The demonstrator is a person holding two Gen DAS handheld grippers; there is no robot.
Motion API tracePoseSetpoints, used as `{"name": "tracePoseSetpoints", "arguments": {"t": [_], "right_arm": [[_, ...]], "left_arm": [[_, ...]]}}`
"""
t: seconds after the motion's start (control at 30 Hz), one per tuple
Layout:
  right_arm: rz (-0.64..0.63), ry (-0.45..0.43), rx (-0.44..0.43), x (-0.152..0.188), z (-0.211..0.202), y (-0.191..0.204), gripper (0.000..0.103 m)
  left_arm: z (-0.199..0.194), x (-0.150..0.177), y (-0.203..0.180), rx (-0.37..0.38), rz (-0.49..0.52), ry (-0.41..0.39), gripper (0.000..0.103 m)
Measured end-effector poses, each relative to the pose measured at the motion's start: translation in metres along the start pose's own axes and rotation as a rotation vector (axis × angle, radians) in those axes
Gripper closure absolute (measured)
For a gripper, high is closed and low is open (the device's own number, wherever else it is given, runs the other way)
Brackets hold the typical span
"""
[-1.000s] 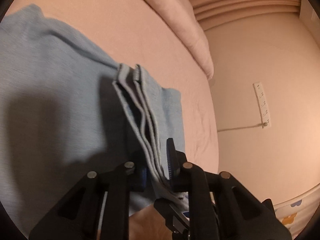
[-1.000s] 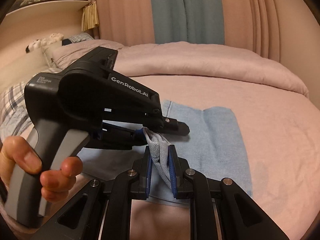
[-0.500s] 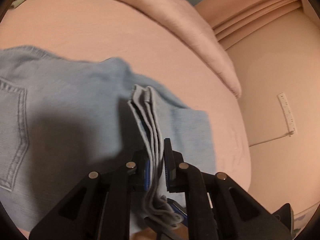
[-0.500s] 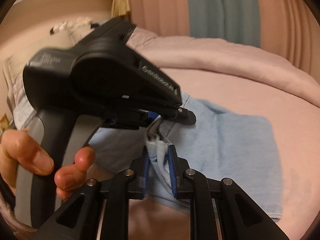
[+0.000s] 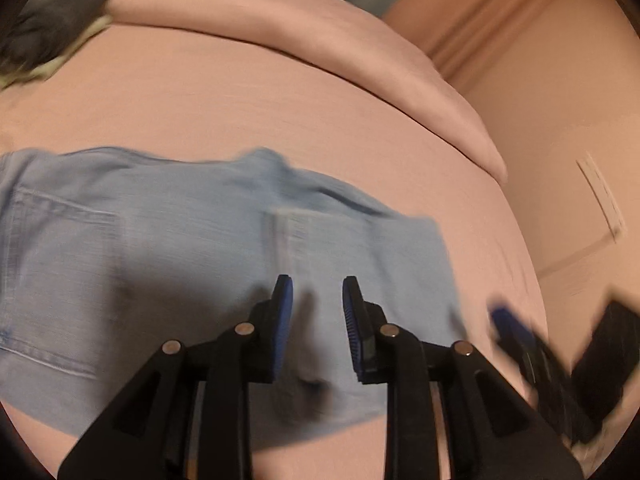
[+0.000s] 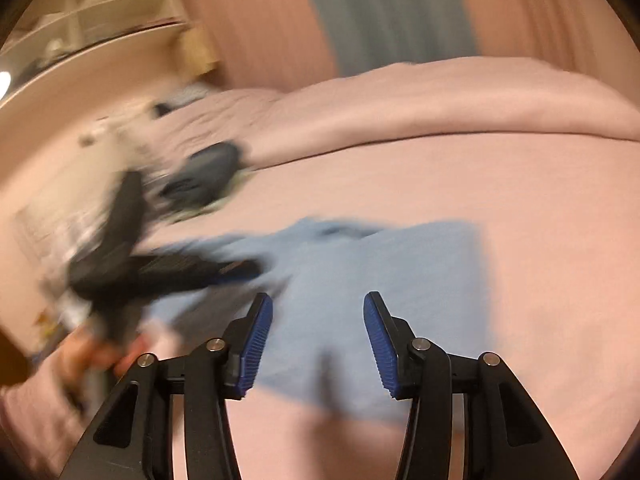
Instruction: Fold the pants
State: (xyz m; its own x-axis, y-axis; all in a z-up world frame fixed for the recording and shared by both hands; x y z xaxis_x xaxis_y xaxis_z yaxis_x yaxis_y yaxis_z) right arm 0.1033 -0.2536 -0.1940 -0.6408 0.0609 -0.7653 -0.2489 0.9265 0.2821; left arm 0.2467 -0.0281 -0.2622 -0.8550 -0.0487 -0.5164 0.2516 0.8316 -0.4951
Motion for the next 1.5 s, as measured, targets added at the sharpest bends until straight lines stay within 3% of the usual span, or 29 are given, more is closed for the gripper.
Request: {"name": "tracePoseSetpoints", "arguments": {"t": [0.03, 0.07, 0.13, 0.23, 0.33, 0.43, 0.57, 0.7, 0.8, 0.97, 1.07, 1.13, 1.27, 1.37, 1.4, 1.43, 1.5], "right_arm": [[0.005, 0.012, 0.060, -0.008, 0.005, -0.016, 0.057], [0.008, 0.022, 0.088, -0.017, 0.012, -0.029, 0.065], [0.014, 0.072, 0.123, -0.027, 0.032, -0.048, 0.070], [-0.010, 0.128, 0.168, -0.036, 0.059, -0.060, 0.074], [-0.030, 0.205, 0.201, -0.031, 0.083, -0.067, 0.075], [-0.029, 0.293, 0.215, -0.013, 0.105, -0.077, 0.075], [-0.032, 0.288, 0.213, -0.018, 0.096, -0.072, 0.075], [0.030, 0.203, 0.126, -0.016, 0.067, -0.063, 0.075], [0.019, 0.164, 0.104, -0.005, 0.039, -0.052, 0.075], [0.010, 0.184, 0.076, 0.023, 0.017, -0.036, 0.075], [-0.047, 0.234, 0.153, 0.055, 0.028, -0.035, 0.075], [-0.056, 0.183, 0.177, 0.061, 0.029, -0.035, 0.075], [-0.021, 0.182, 0.191, 0.059, 0.030, -0.036, 0.075], [-0.002, 0.166, 0.179, 0.060, 0.025, -0.038, 0.074], [0.009, 0.158, 0.174, 0.060, 0.024, -0.038, 0.073], [0.016, 0.155, 0.171, 0.060, 0.022, -0.037, 0.070], [0.036, 0.143, 0.158, 0.059, 0.019, -0.035, 0.060]], "left_arm": [[0.005, 0.005, -0.013, 0.023, 0.030, 0.016, 0.078], [0.011, 0.009, -0.022, 0.037, 0.057, 0.030, 0.078], [0.024, 0.018, -0.039, 0.055, 0.108, 0.064, 0.078], [0.045, 0.034, -0.054, 0.054, 0.162, 0.118, 0.078], [0.066, 0.053, -0.046, 0.026, 0.167, 0.176, 0.079], [0.069, 0.054, -0.041, 0.048, 0.154, 0.167, 0.078], [0.067, 0.048, -0.037, 0.063, 0.123, 0.187, 0.078], [0.053, 0.041, -0.034, 0.031, 0.142, 0.144, 0.072], [0.043, 0.038, -0.024, 0.022, 0.110, 0.123, 0.069], [0.038, 0.039, -0.011, 0.029, 0.062, 0.121, 0.066], [0.037, 0.041, -0.006, 0.028, 0.061, 0.124, 0.064], [0.032, 0.039, -0.006, 0.035, 0.055, 0.121, 0.063], [0.024, 0.036, -0.004, 0.067, -0.025, 0.126, 0.062], [-0.009, 0.036, 0.008, 0.074, -0.069, 0.073, 0.049], [-0.023, 0.037, 0.014, 0.065, -0.085, 0.043, 0.037], [-0.035, 0.039, 0.020, 0.061, -0.107, 0.016, 0.032], [-0.061, 0.044, 0.038, 0.074, -0.173, -0.032, 0.030]]}}
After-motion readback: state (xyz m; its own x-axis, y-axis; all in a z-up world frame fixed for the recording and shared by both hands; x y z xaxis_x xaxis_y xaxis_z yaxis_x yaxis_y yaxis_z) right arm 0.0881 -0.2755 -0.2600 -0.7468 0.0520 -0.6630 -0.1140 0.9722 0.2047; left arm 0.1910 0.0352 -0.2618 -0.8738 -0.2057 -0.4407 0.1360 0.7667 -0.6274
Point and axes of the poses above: each gripper's, at about its wrist camera, not at the fingertips, and z roughly the way its jaws point, y to its left, x to its underside, the point moved 7 cm from there along z, roughly the way its jaws point, and after that the axes turned 1 degree about x, right-handed, at the moved point
